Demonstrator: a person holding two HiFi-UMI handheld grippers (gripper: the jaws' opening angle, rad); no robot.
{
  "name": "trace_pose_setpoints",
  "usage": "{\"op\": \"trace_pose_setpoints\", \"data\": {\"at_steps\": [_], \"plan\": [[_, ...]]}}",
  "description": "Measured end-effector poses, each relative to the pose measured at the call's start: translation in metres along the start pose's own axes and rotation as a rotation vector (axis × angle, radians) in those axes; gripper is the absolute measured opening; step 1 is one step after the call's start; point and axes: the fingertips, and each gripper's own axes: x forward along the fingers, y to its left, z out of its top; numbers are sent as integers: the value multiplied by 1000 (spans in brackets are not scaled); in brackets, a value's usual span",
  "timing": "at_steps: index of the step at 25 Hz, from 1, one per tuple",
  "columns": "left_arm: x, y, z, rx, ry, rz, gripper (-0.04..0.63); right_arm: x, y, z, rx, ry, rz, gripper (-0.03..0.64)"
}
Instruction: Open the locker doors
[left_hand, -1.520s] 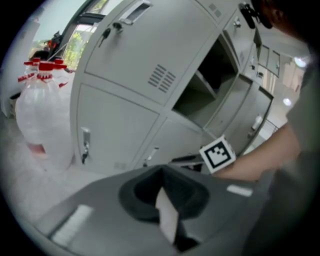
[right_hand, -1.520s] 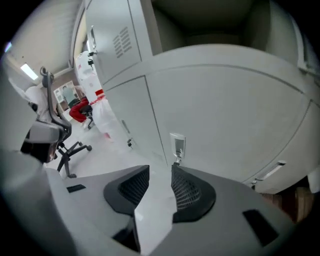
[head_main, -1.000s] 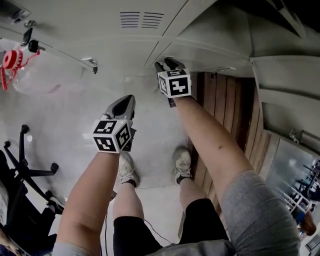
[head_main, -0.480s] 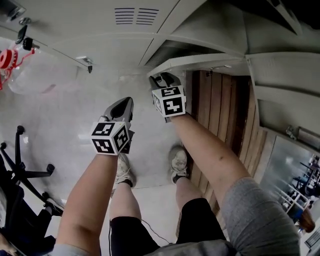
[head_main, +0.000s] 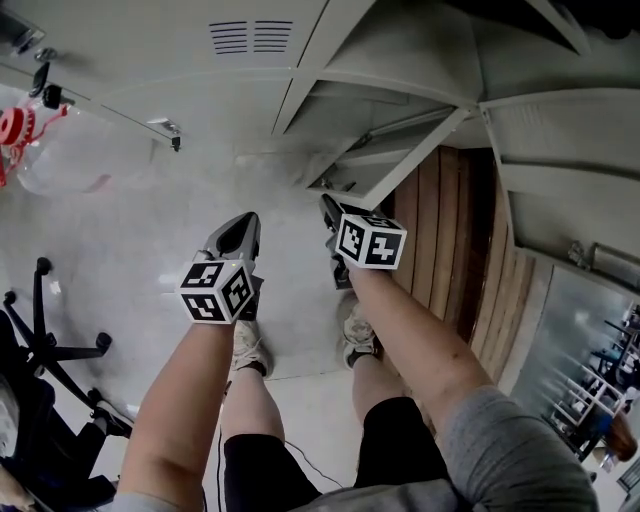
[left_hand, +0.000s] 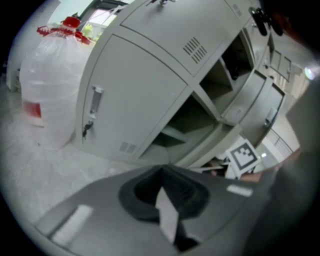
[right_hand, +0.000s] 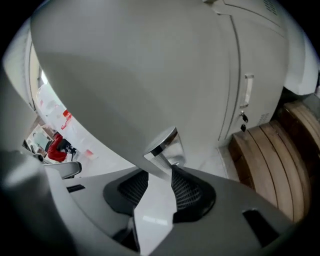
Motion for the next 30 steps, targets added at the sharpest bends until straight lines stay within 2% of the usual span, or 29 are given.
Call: {"op": "trace_pose_setpoints", "data": {"at_steps": [4,8,15,21,24,30], "plan": [[-5,4,-10,-5,22,17,5,-24,-23,-24,60,12,-9,114],[-2,2,-15,-3,31,14,5,-46,-55,-41,-2,48,-41,106],[13,-17,-21,8,48,-11,5,-93,-140,-58,-104,115,-178,83],[24,-37,-21,30,58,-41,5,-118,-208,-48,-108,103,-328,77],[27,-37,-21,41,64,-37,5,-118,-213,-46,-124,119,-320,78],[26,-39,-20,48,66,-32,5,-119,-212,-50,-23,78,-369,80]]}}
